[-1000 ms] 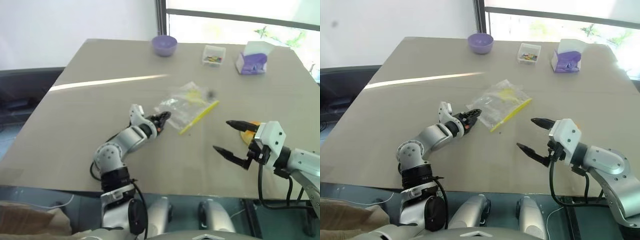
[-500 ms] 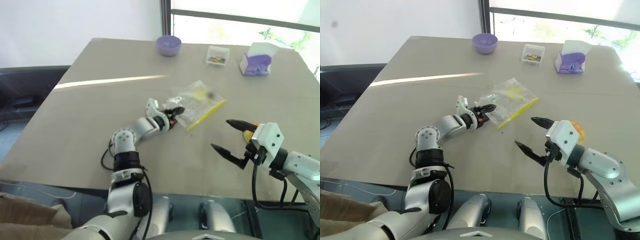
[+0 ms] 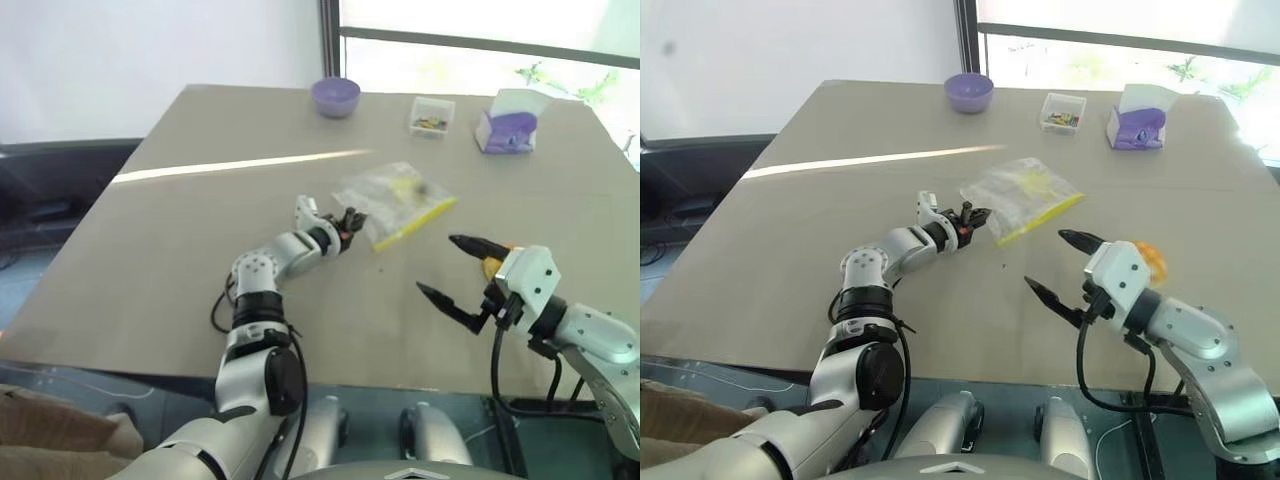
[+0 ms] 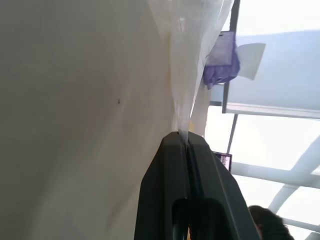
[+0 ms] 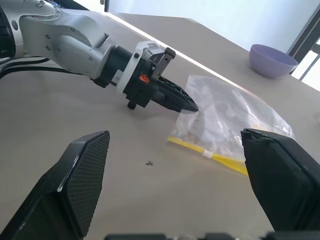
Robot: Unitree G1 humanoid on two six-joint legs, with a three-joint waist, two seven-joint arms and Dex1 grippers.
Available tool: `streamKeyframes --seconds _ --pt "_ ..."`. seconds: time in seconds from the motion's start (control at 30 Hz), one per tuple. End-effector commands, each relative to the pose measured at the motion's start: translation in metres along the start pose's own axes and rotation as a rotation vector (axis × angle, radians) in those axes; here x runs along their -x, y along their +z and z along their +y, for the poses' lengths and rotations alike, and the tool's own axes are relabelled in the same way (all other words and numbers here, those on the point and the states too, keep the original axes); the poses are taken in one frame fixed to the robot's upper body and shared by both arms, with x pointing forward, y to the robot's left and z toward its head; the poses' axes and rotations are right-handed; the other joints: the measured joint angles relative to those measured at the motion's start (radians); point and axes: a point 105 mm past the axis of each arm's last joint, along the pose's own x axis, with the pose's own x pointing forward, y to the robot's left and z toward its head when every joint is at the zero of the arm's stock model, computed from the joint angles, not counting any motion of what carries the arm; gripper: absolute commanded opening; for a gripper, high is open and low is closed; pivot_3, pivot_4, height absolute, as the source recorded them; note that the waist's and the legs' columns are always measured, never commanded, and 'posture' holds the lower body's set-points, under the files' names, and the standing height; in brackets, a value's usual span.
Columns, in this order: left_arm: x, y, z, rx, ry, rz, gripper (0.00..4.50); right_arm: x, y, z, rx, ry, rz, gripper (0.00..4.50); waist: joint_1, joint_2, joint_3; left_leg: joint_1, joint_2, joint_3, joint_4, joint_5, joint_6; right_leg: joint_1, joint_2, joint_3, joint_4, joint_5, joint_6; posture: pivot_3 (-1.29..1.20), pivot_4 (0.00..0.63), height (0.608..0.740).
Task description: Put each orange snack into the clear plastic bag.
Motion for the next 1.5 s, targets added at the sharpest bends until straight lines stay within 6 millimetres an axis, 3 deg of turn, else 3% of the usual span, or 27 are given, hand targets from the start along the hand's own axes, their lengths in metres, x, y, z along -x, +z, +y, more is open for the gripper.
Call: streamKeyframes --seconds 0.03,0.17,0.4,0.53,0.77,1.03,1.23,1.37,1.5 --pt "0.008 0.001 -0.035 -0.002 -0.167 0.022 0.05 -0.005 0.008 -0.003 0.040 -0.010 -0.045 4.50 -0.009 -0.001 0.001 -0.003 0.000 0.000 0.000 0.000 0.000 -0.003 0.000 0.001 0.000 0.002 -0.003 0.00 0.150 0.740" --pt "0.025 0.005 -0.064 -0.050 -0.292 0.022 0.05 -0.011 0.005 -0.004 0.059 -0.019 -0.062 4.50 -0.027 -0.004 0.002 -0.012 0.000 0.000 -0.001 0.000 0.000 -0.013 0.000 0.002 0.002 0.002 -0.004 0.00 0.150 0.740" --pt "0.041 0.013 -0.090 -0.090 -0.378 0.001 0.05 -0.024 0.000 -0.003 0.082 -0.014 -0.085 4.50 -0.044 -0.004 0.003 -0.012 0.000 0.002 -0.001 0.000 0.000 -0.015 0.001 0.003 0.003 0.002 -0.004 0.00 0.150 0.740" --pt "0.046 0.016 -0.097 -0.092 -0.402 -0.005 0.05 -0.029 -0.003 -0.008 0.110 -0.027 -0.082 4.50 -0.044 -0.005 0.003 -0.012 0.000 0.002 0.000 0.000 0.000 -0.015 0.001 0.004 0.003 0.002 -0.004 0.00 0.150 0.740" --pt "0.071 0.018 -0.132 -0.137 -0.524 -0.018 0.05 -0.045 -0.009 -0.029 0.183 -0.119 -0.060 4.50 -0.045 -0.005 0.004 -0.012 0.000 0.002 -0.001 0.000 -0.001 -0.016 0.001 0.005 0.004 0.003 -0.005 0.00 0.150 0.740" --pt "0.083 0.023 -0.145 -0.152 -0.540 -0.041 0.05 -0.087 -0.006 -0.030 0.117 -0.118 -0.139 4.50 -0.046 -0.006 0.004 -0.010 0.001 0.004 -0.001 0.000 -0.001 -0.016 0.001 0.006 0.004 0.003 -0.005 0.00 0.150 0.740" --pt "0.091 0.025 -0.151 -0.162 -0.548 -0.064 0.05 -0.103 0.011 -0.008 -0.038 0.028 -0.255 4.50 -0.045 -0.005 0.004 -0.011 0.001 0.004 -0.001 0.000 -0.001 -0.016 0.001 0.006 0.004 0.003 -0.005 0.00 0.150 0.740" --pt "0.093 0.025 -0.154 -0.168 -0.558 -0.077 0.05 -0.120 0.012 -0.010 -0.077 0.021 -0.273 4.50 -0.047 -0.005 0.004 -0.011 0.000 0.004 -0.001 0.000 0.000 -0.016 0.001 0.007 0.004 0.003 -0.005 0.00 0.150 0.740" --pt "0.095 0.023 -0.159 -0.176 -0.573 -0.084 0.05 -0.148 0.015 -0.027 -0.086 -0.069 -0.292 4.50 -0.051 -0.005 0.005 -0.009 0.001 0.005 -0.001 0.001 -0.001 -0.016 0.002 0.007 0.005 0.003 -0.006 0.00 0.150 0.740"
